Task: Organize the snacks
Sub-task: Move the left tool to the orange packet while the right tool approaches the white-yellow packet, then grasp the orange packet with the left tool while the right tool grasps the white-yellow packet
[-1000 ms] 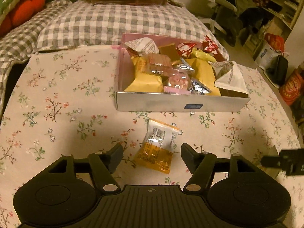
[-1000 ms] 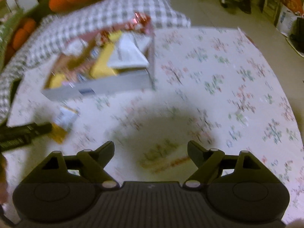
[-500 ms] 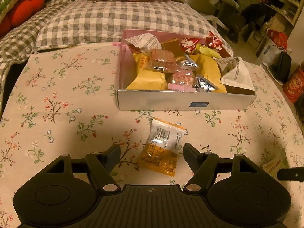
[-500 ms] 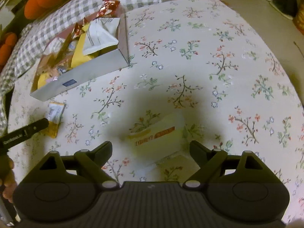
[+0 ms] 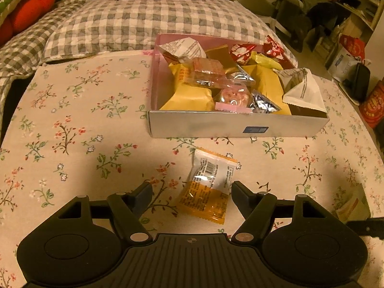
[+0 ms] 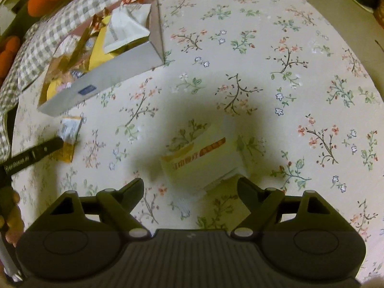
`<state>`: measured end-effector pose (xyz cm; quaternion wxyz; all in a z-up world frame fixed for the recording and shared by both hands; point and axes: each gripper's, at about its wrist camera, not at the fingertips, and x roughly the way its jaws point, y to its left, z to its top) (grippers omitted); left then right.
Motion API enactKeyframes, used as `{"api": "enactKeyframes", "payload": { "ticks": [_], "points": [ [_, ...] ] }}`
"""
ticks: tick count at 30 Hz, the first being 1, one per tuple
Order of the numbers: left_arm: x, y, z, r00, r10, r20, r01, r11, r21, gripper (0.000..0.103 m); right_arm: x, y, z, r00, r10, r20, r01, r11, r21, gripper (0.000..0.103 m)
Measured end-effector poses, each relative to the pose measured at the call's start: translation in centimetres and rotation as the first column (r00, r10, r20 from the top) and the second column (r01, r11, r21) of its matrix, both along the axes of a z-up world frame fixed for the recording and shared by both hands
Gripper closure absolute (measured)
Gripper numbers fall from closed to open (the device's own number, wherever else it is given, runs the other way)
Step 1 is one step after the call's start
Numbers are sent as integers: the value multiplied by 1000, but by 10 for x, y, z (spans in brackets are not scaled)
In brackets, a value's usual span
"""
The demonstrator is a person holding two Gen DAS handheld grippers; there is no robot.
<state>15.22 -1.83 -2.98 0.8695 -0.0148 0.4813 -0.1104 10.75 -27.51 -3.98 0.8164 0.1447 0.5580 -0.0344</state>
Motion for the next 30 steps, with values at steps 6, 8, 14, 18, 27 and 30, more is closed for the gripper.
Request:
{"api": "enactKeyframes", "payload": {
  "ticks": [6,8,14,18,27,30],
  "points": [
    [2,2,-2,1000,13,-6,-13,1000,-4,29,15,12,-3,998,32,55,-29,999,-42,25],
    [3,3,-3,1000,18,-11,-18,1000,-4,29,19,19,-4,996,56,71,-52,997,-48,28],
    [5,3,-6,1000,22,-21,-22,1000,-12,29,23,39,-6,985,132,112,-119,986,-117,39],
    [6,6,-6,999,31,-27,-32,999,-25,29,23,51,-7,976,181,125,-156,970,-184,50],
    [9,1,-10,1000,20,-12,-20,1000,-4,29,21,63,-7,964,234,128,-200,951,-235,60],
    [9,-9,-13,1000,-18,13,18,1000,25,29,21,66,-7,960,251,126,-219,949,-229,60]
  ]
}}
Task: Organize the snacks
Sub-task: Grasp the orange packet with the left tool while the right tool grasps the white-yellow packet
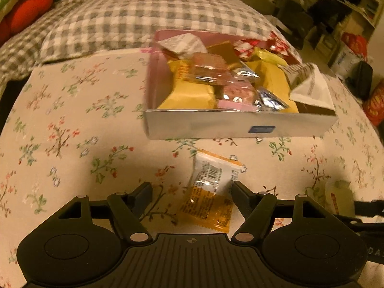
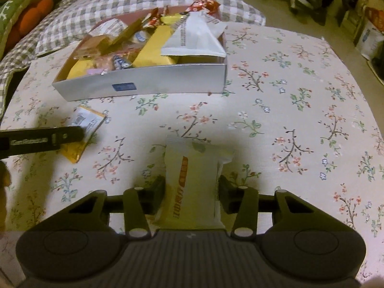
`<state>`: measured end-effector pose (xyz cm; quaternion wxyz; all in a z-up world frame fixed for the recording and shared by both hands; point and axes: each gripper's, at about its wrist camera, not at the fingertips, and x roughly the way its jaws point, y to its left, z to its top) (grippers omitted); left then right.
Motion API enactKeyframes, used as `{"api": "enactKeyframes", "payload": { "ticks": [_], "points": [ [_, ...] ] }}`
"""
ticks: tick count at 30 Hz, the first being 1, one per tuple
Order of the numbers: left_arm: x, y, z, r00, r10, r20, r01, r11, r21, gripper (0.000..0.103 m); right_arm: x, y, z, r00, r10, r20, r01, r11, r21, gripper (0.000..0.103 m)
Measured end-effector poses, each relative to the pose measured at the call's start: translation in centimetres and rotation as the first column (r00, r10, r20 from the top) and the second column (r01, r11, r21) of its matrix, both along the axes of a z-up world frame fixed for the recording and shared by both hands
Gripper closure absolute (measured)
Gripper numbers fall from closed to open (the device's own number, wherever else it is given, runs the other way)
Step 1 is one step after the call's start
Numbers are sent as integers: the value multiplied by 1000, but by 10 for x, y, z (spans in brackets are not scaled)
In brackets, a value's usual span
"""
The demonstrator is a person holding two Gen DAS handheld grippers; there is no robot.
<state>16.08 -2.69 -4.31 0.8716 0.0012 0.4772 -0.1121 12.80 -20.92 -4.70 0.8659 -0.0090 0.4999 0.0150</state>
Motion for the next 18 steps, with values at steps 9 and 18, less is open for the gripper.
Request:
{"api": "enactKeyframes", "payload": {
  "ticks": [9,18],
  "points": [
    [-8,-30,-9,990,-111,82,99,985,140,29,1,3,0,1000,7,-1,-7,1000,0,60],
    [-9,-29,-6,988,-129,89,118,986,122,65,1,4,0,1000,18,-2,-18,1000,9,60]
  ]
}}
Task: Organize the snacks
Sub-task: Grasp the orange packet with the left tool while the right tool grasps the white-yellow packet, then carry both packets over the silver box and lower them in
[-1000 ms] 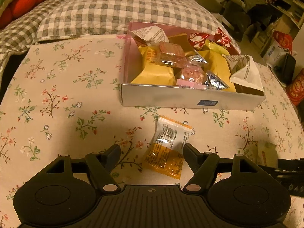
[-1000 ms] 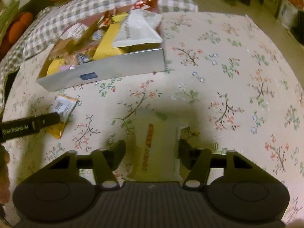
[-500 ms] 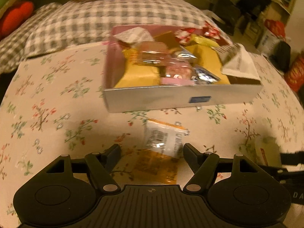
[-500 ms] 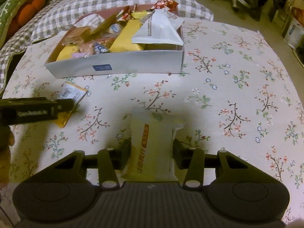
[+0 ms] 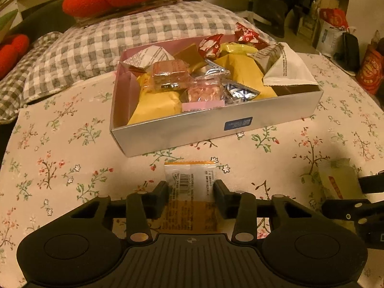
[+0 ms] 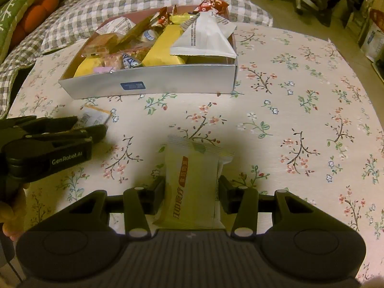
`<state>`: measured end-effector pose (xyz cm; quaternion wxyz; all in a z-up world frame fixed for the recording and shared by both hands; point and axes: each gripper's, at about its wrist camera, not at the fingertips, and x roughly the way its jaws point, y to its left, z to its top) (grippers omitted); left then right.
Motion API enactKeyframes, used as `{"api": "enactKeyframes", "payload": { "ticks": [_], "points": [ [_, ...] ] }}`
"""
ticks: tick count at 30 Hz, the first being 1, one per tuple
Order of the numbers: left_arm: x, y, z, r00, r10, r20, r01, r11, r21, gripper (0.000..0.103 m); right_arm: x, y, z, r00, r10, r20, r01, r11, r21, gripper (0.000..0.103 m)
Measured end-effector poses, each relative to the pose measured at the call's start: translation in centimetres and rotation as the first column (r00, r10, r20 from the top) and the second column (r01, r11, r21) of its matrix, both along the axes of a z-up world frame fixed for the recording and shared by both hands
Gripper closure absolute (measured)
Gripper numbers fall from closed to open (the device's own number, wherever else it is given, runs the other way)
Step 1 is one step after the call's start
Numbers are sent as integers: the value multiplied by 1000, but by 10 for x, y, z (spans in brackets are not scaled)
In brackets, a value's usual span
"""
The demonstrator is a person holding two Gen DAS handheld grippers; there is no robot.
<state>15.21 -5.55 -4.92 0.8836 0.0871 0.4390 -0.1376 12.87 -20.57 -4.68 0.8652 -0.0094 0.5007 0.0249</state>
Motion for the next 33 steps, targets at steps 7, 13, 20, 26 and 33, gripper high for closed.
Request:
{"api": "enactKeyframes", "payload": {
  "ticks": [7,13,20,26,33],
  "points": [
    [0,1,1,1000,9,-7,-9,1000,2,67,0,-1,0,1000,1,-1,-1,1000,6,60],
    [1,3,2,1000,23,-14,-23,1000,-1,67,0,-1,0,1000,1,1,-1,1000,10,60],
    [2,14,11,998,56,-29,-58,997,-49,67,-1,-2,2,1000,-6,9,6,1000,19,60],
    [0,18,18,997,62,-40,-66,994,-87,67,-1,-2,3,1000,-6,19,6,1000,29,60],
    [-2,30,35,996,82,-44,-88,983,-160,67,-3,-4,9,999,-9,45,6,999,52,60]
  ]
}}
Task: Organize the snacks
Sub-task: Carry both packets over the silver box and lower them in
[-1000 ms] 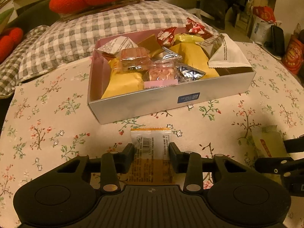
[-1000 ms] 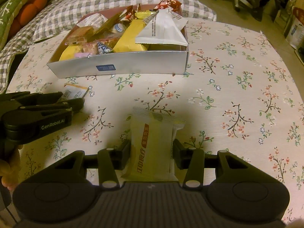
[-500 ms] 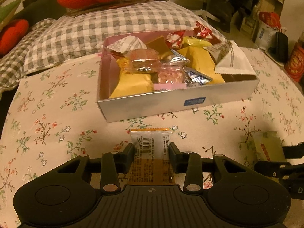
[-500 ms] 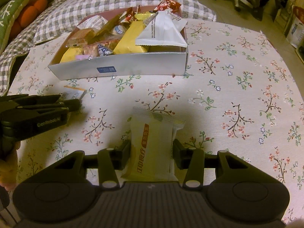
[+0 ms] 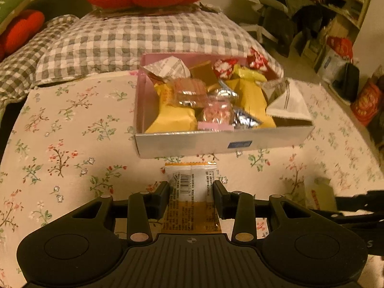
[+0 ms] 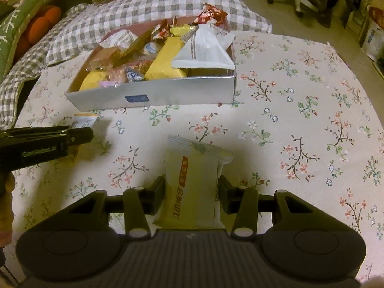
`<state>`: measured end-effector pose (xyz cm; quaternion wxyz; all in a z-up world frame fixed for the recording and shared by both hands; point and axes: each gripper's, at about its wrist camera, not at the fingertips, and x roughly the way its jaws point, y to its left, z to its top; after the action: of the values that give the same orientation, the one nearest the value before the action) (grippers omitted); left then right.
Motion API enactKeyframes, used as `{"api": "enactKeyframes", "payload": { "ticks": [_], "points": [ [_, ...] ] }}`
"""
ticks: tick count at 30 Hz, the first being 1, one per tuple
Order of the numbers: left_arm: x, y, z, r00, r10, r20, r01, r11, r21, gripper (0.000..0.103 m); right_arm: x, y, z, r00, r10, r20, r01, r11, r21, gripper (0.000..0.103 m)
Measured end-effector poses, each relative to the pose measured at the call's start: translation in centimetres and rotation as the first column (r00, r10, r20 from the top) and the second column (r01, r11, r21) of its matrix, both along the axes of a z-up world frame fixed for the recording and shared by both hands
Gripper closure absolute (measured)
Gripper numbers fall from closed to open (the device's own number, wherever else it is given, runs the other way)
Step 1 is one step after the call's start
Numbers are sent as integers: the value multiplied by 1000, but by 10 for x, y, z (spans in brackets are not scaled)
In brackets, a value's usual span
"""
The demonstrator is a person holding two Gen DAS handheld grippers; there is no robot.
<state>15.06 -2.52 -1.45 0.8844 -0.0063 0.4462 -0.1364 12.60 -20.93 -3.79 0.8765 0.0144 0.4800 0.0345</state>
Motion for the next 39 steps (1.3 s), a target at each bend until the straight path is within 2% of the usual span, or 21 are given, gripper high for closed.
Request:
{"api": "enactKeyframes", "payload": {
  "ticks": [10,19,31,39],
  "points": [
    [3,25,25,998,59,32,-56,994,-90,67,-1,0,13,998,8,64,-11,999,40,60],
    [6,41,38,993,105,60,-95,985,-143,67,1,2,21,994,9,110,-16,998,59,60],
    [11,39,46,990,112,91,-95,979,-178,67,7,2,31,985,-5,170,-9,997,81,60],
    [18,28,51,988,91,129,-68,983,-169,67,18,4,38,976,-12,218,-11,995,101,60]
  ]
}}
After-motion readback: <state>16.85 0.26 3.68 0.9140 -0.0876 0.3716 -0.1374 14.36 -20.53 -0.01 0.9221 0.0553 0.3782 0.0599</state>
